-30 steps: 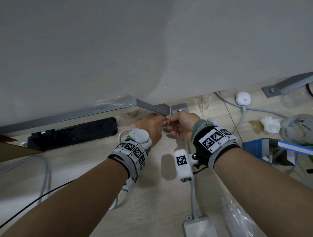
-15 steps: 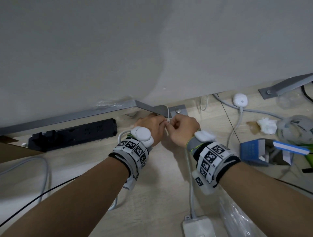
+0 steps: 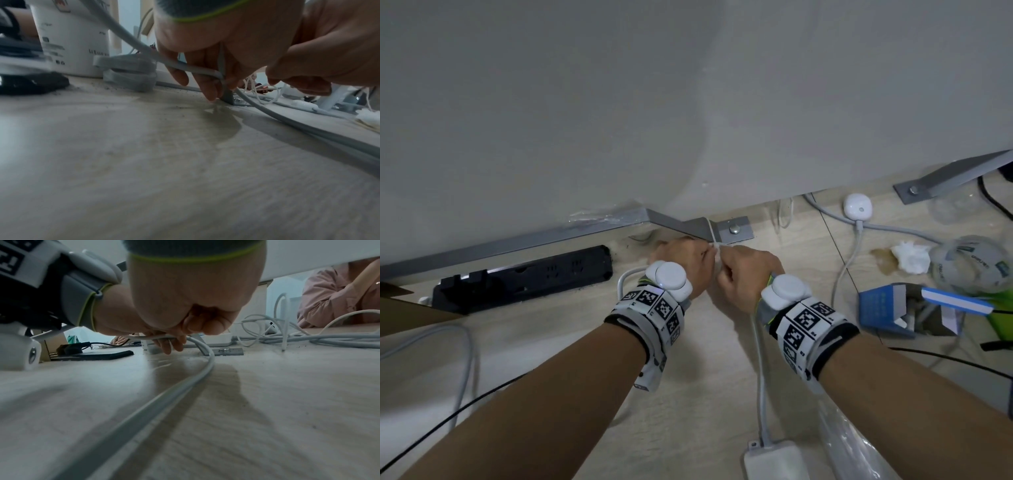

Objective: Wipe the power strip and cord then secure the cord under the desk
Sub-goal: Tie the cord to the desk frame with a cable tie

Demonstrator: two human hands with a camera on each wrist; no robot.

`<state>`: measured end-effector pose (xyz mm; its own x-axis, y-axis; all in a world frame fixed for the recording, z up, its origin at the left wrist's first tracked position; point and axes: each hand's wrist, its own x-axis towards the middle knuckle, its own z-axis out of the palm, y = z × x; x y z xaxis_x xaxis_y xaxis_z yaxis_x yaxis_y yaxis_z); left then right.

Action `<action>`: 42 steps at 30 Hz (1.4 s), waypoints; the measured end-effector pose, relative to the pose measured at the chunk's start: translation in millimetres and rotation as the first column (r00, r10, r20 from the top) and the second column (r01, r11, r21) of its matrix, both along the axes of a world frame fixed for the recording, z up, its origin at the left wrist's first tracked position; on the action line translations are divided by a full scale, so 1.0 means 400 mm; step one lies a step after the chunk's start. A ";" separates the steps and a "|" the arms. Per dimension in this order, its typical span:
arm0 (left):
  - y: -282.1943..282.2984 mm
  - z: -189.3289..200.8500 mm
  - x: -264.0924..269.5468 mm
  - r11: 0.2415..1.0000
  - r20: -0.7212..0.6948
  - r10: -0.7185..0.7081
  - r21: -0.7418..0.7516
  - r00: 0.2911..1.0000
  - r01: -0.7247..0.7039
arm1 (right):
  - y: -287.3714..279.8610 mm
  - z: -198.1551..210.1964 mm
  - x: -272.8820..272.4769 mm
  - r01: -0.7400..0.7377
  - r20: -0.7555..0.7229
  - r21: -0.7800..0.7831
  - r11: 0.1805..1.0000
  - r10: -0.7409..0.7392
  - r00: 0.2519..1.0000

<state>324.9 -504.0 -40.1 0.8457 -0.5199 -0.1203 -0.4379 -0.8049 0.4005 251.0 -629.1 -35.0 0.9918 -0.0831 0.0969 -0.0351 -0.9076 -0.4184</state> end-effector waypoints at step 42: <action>0.013 -0.011 -0.062 0.763 -0.505 0.218 -0.446 0.835 -0.468 | 0.060 0.062 0.023 0.694 -0.649 0.695 0.187 -0.253 0.718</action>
